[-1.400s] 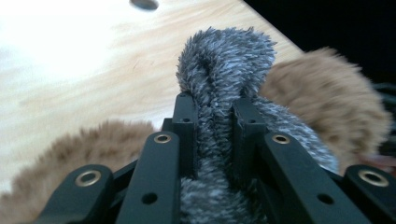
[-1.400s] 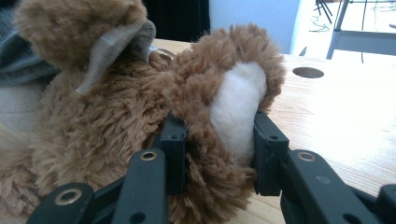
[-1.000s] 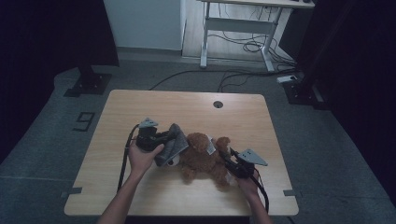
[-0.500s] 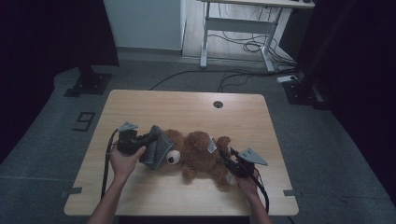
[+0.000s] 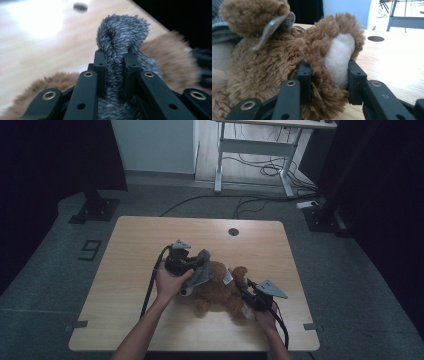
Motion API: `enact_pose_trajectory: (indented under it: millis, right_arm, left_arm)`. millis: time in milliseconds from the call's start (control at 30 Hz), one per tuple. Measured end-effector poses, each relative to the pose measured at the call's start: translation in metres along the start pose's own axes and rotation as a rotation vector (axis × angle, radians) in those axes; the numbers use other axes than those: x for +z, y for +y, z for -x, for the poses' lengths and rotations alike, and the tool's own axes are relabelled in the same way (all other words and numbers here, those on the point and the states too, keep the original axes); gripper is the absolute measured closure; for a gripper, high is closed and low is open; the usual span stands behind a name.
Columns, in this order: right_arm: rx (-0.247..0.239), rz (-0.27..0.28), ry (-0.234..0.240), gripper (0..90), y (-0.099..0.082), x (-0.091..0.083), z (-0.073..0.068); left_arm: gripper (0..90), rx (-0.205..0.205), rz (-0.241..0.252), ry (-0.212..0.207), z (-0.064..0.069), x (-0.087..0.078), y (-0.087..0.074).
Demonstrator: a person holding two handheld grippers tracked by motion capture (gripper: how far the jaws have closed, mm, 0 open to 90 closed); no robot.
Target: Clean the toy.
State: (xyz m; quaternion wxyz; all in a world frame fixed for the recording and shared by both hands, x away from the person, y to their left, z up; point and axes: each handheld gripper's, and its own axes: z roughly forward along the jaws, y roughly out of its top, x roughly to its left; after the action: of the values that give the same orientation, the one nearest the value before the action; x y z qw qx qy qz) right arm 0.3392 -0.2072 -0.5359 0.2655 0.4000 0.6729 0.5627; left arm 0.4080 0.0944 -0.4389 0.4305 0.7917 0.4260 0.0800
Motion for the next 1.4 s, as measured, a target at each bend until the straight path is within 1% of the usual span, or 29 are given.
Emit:
enact_pose_trajectory:
  millis: [33, 100, 133, 267, 367, 400, 433, 467, 500, 533, 567, 700, 733, 767, 800, 833, 900, 933, 1033, 1067, 1133, 1167, 1200, 1233, 1267, 1300, 1333, 1367, 1400]
  right_arm:
    - [-0.002, 0.001, 0.002, 63.2, 0.000, 0.000, 0.000]
    - [-0.003, 0.000, 0.005, 63.2, 0.000, 0.000, -0.001]
    - [-0.002, 0.000, 0.008, 63.2, 0.001, 0.000, -0.001]
    - [-0.008, -0.002, 0.015, 63.2, 0.001, 0.000, -0.003]
    - [-0.007, -0.004, 0.013, 63.2, 0.001, -0.001, -0.003]
    - [-0.006, -0.004, 0.013, 63.2, 0.001, -0.001, -0.003]
    - [-0.006, -0.004, 0.013, 63.1, 0.001, -0.001, -0.004]
    - [-0.006, -0.004, 0.013, 63.1, 0.001, -0.001, -0.004]
    - [-0.005, -0.003, 0.012, 63.1, 0.001, 0.000, -0.003]
    - [-0.004, -0.003, 0.012, 63.2, 0.001, 0.000, -0.003]
    - [-0.004, -0.003, 0.012, 63.1, 0.001, 0.000, -0.003]
    - [-0.007, -0.003, 0.007, 63.1, 0.001, 0.000, -0.003]
    - [-0.007, -0.003, 0.007, 63.1, 0.001, 0.000, -0.003]
    - [-0.008, -0.004, 0.001, 63.0, 0.001, 0.000, -0.003]
    - [-0.008, -0.004, 0.001, 63.0, 0.001, 0.000, -0.003]
    - [-0.005, -0.005, -0.002, 63.0, 0.001, 0.000, -0.003]
    - [-0.004, -0.005, -0.003, 63.0, 0.001, 0.000, -0.003]
    - [-0.007, -0.005, -0.004, 63.0, 0.001, 0.000, -0.003]
    - [-0.005, -0.007, -0.006, 63.0, 0.001, 0.000, -0.002]
    - [-0.005, -0.007, -0.006, 63.0, 0.001, 0.000, -0.002]
    - [-0.003, -0.009, -0.007, 63.0, 0.001, 0.000, -0.002]
    - [-0.004, -0.009, -0.007, 63.0, 0.001, -0.001, -0.002]
    - [-0.004, -0.009, -0.007, 63.0, 0.001, -0.001, -0.002]
    - [-0.003, -0.010, -0.007, 63.0, 0.001, -0.001, -0.002]
    - [-0.004, -0.010, -0.007, 63.0, 0.001, -0.001, -0.002]
    - [-0.006, -0.010, -0.005, 63.0, 0.001, -0.001, -0.001]
    - [-0.007, -0.009, -0.005, 63.1, 0.001, -0.001, -0.001]
    - [-0.006, -0.010, -0.003, 63.0, 0.001, -0.001, -0.001]
    - [-0.006, -0.010, -0.003, 63.0, 0.001, -0.001, -0.001]
  left_arm:
    - [76.2, -0.009, -0.004, 0.001, -0.003, 0.001, -0.003]
    - [76.4, -0.044, 0.014, -0.030, -0.012, -0.002, -0.011]
    - [76.4, -0.055, 0.017, -0.035, -0.015, -0.005, -0.014]
    - [76.4, -0.060, 0.025, -0.019, -0.024, -0.021, -0.019]
    - [76.3, -0.073, 0.037, -0.006, -0.032, -0.032, -0.024]
    - [76.3, -0.086, 0.044, -0.003, -0.037, -0.036, -0.027]
    - [76.2, -0.086, 0.044, -0.003, -0.037, -0.036, -0.027]
    - [76.2, -0.099, 0.050, -0.004, -0.041, -0.040, -0.029]
    - [76.1, -0.121, 0.060, 0.003, -0.049, -0.046, -0.036]
    - [76.1, -0.121, 0.060, 0.003, -0.049, -0.046, -0.036]
    - [76.1, -0.141, 0.070, 0.012, -0.057, -0.051, -0.042]
    - [76.2, -0.174, 0.068, 0.038, -0.071, -0.060, -0.055]
    - [76.2, -0.174, 0.068, 0.038, -0.071, -0.060, -0.055]
    - [76.1, -0.182, 0.059, 0.047, -0.075, -0.062, -0.058]
    - [76.2, -0.182, 0.059, 0.047, -0.075, -0.062, -0.058]
    - [76.1, -0.199, 0.057, 0.051, -0.080, -0.065, -0.059]
    - [76.1, -0.200, 0.063, 0.053, -0.081, -0.069, -0.058]
    - [76.1, -0.197, 0.070, 0.054, -0.080, -0.072, -0.056]
    - [75.7, -0.162, 0.099, 0.054, -0.067, -0.078, -0.041]
    - [75.8, -0.162, 0.099, 0.054, -0.067, -0.078, -0.041]
    - [75.8, -0.110, 0.109, 0.037, -0.048, -0.076, -0.021]
    - [75.8, -0.095, 0.110, 0.027, -0.041, -0.073, -0.015]
    - [75.8, -0.095, 0.110, 0.027, -0.041, -0.073, -0.015]
    - [75.9, -0.069, 0.107, 0.006, -0.028, -0.066, -0.004]
    - [75.8, -0.069, 0.107, 0.006, -0.028, -0.066, -0.004]
    - [75.8, -0.043, 0.100, -0.006, -0.016, -0.057, 0.003]
    - [75.8, -0.023, 0.095, -0.013, -0.008, -0.051, 0.007]
    - [75.7, -0.012, 0.091, -0.019, -0.002, -0.045, 0.010]
    - [75.3, -0.012, 0.091, -0.019, -0.002, -0.045, 0.010]
